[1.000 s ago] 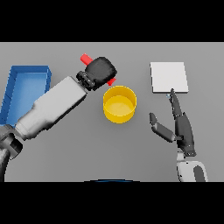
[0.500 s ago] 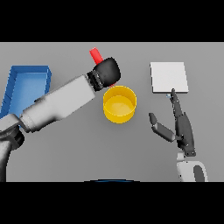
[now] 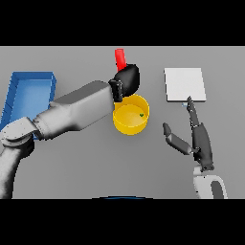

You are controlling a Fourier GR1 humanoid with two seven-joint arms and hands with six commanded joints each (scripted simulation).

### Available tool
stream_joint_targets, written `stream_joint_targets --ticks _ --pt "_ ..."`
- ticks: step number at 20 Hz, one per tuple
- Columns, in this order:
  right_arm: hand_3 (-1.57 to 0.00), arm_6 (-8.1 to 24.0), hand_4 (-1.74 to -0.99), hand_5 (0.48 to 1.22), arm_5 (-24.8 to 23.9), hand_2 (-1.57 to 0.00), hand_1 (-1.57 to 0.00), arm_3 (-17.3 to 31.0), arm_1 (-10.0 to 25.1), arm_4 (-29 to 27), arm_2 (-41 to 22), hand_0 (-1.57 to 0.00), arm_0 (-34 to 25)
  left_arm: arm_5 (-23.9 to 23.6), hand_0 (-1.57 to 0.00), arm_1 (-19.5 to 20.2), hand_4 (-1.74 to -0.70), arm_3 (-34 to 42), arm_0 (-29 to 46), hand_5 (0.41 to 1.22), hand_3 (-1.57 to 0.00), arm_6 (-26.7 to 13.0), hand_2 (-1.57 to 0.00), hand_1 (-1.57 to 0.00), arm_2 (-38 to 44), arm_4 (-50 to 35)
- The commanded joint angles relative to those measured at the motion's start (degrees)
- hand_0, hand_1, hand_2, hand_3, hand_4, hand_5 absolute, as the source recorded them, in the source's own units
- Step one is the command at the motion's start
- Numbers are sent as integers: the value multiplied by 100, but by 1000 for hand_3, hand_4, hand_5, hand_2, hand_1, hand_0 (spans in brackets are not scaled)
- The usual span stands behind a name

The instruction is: Pick up the red beaker and tilt it to pour out 1 green nut into yellow bowl. Pick up the yellow bowl and place it on the metallic measuring scale.

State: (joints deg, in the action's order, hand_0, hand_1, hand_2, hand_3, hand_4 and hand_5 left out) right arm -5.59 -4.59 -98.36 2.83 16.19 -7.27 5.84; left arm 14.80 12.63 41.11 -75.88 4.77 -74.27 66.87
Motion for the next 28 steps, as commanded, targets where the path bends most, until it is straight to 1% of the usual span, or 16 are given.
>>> stream_joint_targets --ticks 1,3,6,7,11,13,14,16,18,19,20,22,23,24,26,28 --pt "1 -7 -1160 635 1 1 1 -57 21 38 -20 1 39 8 -1571 -50 -1727 4 -56 1221 -1571 1 -1571 -1571 -94 47" --pt "1 36 -1154 634 25 1 1 -12 -15 -42 3 1 47 14 -1571 -52 -1722 40 -190 1221 -1571 42 -1571 -1571 -268 106" --pt "1 -74 -1152 635 16 1 1 5 -57 -99 16 1 70 -74 -1571 -62 -1721 -83 -439 1221 -1571 208 -1571 -1571 -420 107" --pt "1 -48 -1153 636 23 1 1 -30 -52 -106 16 1 73 8 -1571 -34 -1721 -102 -617 1221 -1571 324 -1571 -1571 -430 65" --pt "1 -158 -1154 654 80 1 1 -44 -31 -117 -18 1 25 -212 -1571 208 -1725 -558 -1366 1221 -1571 391 -1571 -1571 -290 -72" --pt "1 -134 -1160 660 49 1 1 -3 -25 -66 -16 1 -17 -403 -1571 440 -1731 -797 -1695 1221 -1179 388 -1571 -1571 -30 -303" --pt "1 -133 -1160 663 62 1 1 27 2 -58 -15 1 -66 -496 -1571 532 -1726 -1109 -1874 1221 -1257 227 -1571 -1571 166 -445" --pt "1 -111 -1160 661 88 1 1 72 -62 -124 -26 1 -97 -597 -1571 618 -1727 -1657 -2140 1221 -1370 161 -1571 -1571 697 -973" --pt "1 -160 -1152 652 28 1 1 154 -50 -42 -28 1 -86 -664 -1571 754 -1732 -2162 -2236 1221 -1443 -38 -1571 -1571 1398 -1716" --pt "1 -120 -1146 641 -37 1 1 170 -21 50 -23 1 -114 -617 -1571 868 -1734 -2340 -2207 1221 -1468 -225 -1571 -1571 1800 -2174" --pt "1 -86 -1140 637 -90 1 1 184 -8 145 -42 1 -174 -642 -1571 996 -1735 -2545 -2234 1221 -1427 -419 -1571 -1571 2224 -2634" --pt "1 -147 -1142 630 -115 1 1 178 -30 143 -47 1 -216 -816 -1571 1271 -1737 -2850 -2118 1221 -1402 -580 -1571 -1571 2844 -3412" --pt "1 -145 -1129 625 15 1 1 184 -53 -51 -25 1 -200 -929 -1571 1398 -1738 -3043 -2066 1221 -1394 -697 -1571 -1571 3067 -3719" --pt "1 -227 -1110 623 69 1 1 151 -81 -185 -2 1 -217 -1063 -1571 1603 -1739 -3182 -1953 1221 -1430 -615 -1571 -1571 3310 -4063" --pt "1 -286 -1083 625 216 1 1 241 -103 -386 24 1 -227 -1281 -1571 1839 -1739 -3398 -1691 1221 -1480 -761 -1571 -1571 3741 -4734" --pt "1 -253 -1092 637 236 1 1 236 -51 -357 16 1 -244 -1589 -1571 2018 -1740 -3522 -1291 1221 -1513 -949 -1571 -1571 3994 -5257"
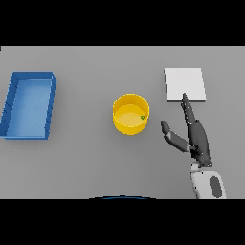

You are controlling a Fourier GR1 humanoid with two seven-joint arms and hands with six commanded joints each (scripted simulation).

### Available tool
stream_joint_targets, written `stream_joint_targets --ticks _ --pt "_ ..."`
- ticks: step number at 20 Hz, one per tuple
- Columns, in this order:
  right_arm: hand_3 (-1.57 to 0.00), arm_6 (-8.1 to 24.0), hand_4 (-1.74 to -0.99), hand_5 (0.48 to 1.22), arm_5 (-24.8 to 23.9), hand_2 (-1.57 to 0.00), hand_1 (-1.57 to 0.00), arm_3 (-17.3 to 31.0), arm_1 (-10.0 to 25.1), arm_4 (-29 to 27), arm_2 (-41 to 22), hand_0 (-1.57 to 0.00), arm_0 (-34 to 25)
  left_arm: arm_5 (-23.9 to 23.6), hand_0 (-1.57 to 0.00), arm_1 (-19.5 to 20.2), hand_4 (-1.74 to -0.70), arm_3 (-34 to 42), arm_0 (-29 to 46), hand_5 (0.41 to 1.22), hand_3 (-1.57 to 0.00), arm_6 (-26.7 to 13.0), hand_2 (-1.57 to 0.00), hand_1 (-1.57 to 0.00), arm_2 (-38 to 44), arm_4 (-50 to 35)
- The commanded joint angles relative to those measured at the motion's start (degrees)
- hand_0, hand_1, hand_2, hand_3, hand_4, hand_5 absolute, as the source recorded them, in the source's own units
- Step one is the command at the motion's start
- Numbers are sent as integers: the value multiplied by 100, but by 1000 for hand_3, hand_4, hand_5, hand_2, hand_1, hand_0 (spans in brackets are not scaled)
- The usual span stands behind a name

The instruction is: Pick up the red beaker and tilt it to pour out 1 green nut into yellow bowl. Pick up the yellow bowl and place it on the metallic measuring scale.

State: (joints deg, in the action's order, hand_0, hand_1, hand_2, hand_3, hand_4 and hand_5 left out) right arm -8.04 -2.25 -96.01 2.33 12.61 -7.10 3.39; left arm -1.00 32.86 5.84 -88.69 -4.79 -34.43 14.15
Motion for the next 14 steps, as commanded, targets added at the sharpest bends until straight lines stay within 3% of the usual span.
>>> stream_joint_targets --ticks 1,3,5,8,14 --pt "1 19 -1106 642 83 1 1 -50 52 -113 43 1 3 -148 -1571 133 -1740 -25 214 1221 -1525 1 -1571 -1571 120 -224" --pt "1 -90 -1141 657 143 1 1 11 12 -85 -46 1 32 -406 -1571 241 -1740 -11 560 1221 -1541 -288 -1571 -1571 280 -636" --pt "1 -64 -1157 666 156 1 1 -45 68 -130 3 1 34 -670 -1571 295 -1741 10 857 1221 -1552 -829 -1571 -1571 471 -1080" --pt "1 -70 -1181 687 151 1 1 -16 117 -35 -28 1 -26 -923 -1571 360 -1741 339 1435 1221 -1488 -1027 -1571 -1571 677 -1678" --pt "1 -71 -1202 709 114 1 1 68 160 35 -14 1 -58 -1635 -1571 668 -1741 2177 3076 1221 -1379 -1656 -1571 -1571 791 -2720"
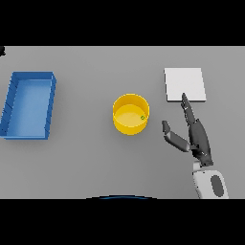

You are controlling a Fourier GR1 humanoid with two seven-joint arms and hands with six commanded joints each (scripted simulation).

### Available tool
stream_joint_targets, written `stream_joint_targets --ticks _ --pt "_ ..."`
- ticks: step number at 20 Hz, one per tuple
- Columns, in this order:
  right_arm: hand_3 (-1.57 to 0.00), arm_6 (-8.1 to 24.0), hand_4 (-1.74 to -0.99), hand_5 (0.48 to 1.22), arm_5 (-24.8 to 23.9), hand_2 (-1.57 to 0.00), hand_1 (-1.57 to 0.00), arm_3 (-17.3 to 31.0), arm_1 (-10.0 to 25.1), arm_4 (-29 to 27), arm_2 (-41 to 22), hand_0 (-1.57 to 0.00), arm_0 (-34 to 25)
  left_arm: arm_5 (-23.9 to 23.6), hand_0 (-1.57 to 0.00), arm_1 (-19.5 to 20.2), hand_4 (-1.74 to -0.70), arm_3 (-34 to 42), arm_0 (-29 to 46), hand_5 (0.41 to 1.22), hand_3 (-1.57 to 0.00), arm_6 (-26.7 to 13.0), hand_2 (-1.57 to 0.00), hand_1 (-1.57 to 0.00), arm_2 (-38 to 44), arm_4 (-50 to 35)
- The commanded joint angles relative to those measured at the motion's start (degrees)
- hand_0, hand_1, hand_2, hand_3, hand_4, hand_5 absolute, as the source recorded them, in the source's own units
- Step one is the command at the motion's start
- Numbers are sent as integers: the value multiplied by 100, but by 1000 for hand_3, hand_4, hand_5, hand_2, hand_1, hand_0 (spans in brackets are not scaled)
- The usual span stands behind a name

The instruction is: Pick up the red beaker and tilt it to pour out 1 green nut into yellow bowl. Pick up the yellow bowl and place it on the metallic measuring scale.

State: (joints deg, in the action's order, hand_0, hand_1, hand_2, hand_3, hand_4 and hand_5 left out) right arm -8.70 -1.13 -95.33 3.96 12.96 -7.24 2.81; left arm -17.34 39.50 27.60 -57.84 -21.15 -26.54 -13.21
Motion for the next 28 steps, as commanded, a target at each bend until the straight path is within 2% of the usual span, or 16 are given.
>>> stream_joint_targets --ticks 1,6,7,9,10,11,12,13,14,15,16,17,18,20,23,28 --pt "1 -32 -1207 708 -22 1 1 17 -7 54 -27 1 18 -176 -1571 60 -1741 426 314 1221 -1376 -204 -1571 -1571 -49 -111" --pt "1 -151 -1195 690 -10 1 1 91 -28 50 -40 1 102 -931 -1571 447 -1741 2117 1517 1221 -1387 -815 -1571 -1571 -256 -584" --pt "1 -67 -1186 687 -13 1 1 116 8 13 21 1 6 -1042 -1571 495 -1741 2388 1696 1221 -1383 -960 -1571 -1571 -346 -643" --pt "1 -101 -1170 683 19 1 1 26 -32 -13 -28 1 33 -1189 -1571 510 -1741 2785 1970 1076 -1384 -1122 -1571 -1571 -518 -816" --pt "1 11 -1169 680 3 1 1 37 -17 -14 0 1 -9 -1155 -1571 572 -1740 2940 2055 1008 -1374 -1191 -1571 -1571 -561 -952" --pt "1 -23 -1168 679 10 1 1 7 -69 0 -59 1 18 -1038 -1571 679 -1735 3082 2095 955 -1366 -1319 -1571 -1571 -647 -1057" --pt "1 29 -1165 678 -25 1 1 38 -99 61 -88 1 4 -919 -1571 742 -1661 3214 2117 888 -1407 -1372 -1571 -1571 -758 -1144" --pt "1 32 -1165 675 -34 1 1 95 -63 33 -27 1 -36 -841 -1571 840 -1493 3382 2157 827 -1368 -1306 -1571 -1571 -813 -1217" --pt "1 62 -1163 671 -70 1 1 36 -73 77 -53 1 -5 -597 -1571 1003 -1311 3578 2255 774 -1238 -1132 -1489 -1545 -884 -1219" --pt "1 -3 -1159 669 -43 1 1 90 -36 79 -46 1 -1 -366 -1495 1082 -1155 3649 2326 740 -1098 -886 -1311 -1380 -918 -1252" --pt "1 -117 -1161 669 -51 1 1 61 -49 114 -88 1 67 -81 -1253 1188 -1031 3827 2390 714 -884 -726 -1049 -1104 -872 -1400" --pt "1 -82 -1162 671 -37 1 1 60 -37 83 -65 1 54 151 -1003 1253 -933 3862 2407 697 -707 -715 -839 -883 -858 -1503" --pt "1 -47 -1156 673 -38 1 1 81 -34 43 -31 1 21 312 -802 1295 -870 3936 2495 682 -565 -661 -671 -706 -860 -1589" --pt "1 -172 -1147 680 -12 1 1 75 -3 8 -13 1 50 506 -513 1372 -785 3914 2422 656 -361 -743 -429 -452 -993 -1446" --pt "1 -110 -1156 690 31 1 1 -4 -8 -23 -39 1 42 480 -262 1288 -741 3682 2387 648 -185 -635 -219 -231 -1115 -1206" --pt "1 115 -1178 679 -64 1 1 -61 13 161 -81 1 41 218 -85 1099 -705 3407 2188 653 -60 -559 -71 -75 -1170 -942"
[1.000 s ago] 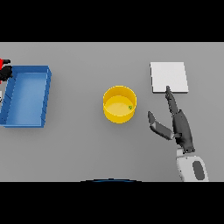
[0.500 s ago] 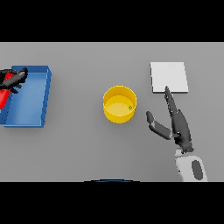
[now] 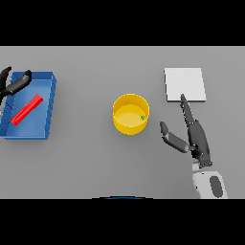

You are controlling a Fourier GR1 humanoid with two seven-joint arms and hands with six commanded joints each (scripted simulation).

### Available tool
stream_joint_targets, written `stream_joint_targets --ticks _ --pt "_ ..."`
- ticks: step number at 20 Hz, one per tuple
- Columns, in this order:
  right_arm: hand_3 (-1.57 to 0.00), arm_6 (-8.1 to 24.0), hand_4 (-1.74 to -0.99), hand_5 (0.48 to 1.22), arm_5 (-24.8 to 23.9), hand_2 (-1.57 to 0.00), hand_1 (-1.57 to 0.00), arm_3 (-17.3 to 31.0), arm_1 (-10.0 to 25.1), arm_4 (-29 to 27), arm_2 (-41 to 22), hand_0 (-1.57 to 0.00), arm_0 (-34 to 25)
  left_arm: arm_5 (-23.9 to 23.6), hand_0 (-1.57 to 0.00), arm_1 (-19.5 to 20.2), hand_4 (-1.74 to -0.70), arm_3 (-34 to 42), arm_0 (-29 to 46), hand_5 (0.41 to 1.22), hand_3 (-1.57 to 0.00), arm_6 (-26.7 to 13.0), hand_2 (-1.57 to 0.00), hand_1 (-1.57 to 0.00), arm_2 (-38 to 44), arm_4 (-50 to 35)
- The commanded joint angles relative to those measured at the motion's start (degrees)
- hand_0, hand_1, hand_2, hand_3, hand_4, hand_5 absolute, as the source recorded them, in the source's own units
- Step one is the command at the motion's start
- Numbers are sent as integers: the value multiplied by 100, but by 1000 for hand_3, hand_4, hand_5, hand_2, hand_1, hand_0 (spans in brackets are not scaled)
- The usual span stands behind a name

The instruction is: Pick up the red beaker and tilt it to pour out 1 green nut into yellow bowl. Pick up the yellow bowl and place it on the metallic measuring scale.

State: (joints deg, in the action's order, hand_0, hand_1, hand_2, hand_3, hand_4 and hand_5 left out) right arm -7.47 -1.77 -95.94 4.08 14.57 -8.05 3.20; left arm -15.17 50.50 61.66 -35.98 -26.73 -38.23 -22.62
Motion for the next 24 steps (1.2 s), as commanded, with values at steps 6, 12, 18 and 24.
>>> stream_joint_targets --ticks 6,12,18,24 --pt "1 23 -1153 728 489 1 1 19 559 591 -401 1 -347 -258 -22 25 -710 105 73 689 -15 389 -18 -19 144 -22" --pt "1 184 -1222 701 1324 1 1 374 1620 2167 -1409 1 -1646 -230 -5 -72 -719 95 118 665 -3 550 -4 -4 211 -156" --pt "1 -288 -1213 705 1988 1 1 1102 2044 3067 -2243 1 -2856 -218 -1 -36 -714 199 227 682 0 662 0 0 212 -197" --pt "1 -462 -1223 704 2478 1 1 1854 1967 3522 -2872 1 -3556 -178 1 52 -722 295 265 688 1 588 1 1 262 -291"
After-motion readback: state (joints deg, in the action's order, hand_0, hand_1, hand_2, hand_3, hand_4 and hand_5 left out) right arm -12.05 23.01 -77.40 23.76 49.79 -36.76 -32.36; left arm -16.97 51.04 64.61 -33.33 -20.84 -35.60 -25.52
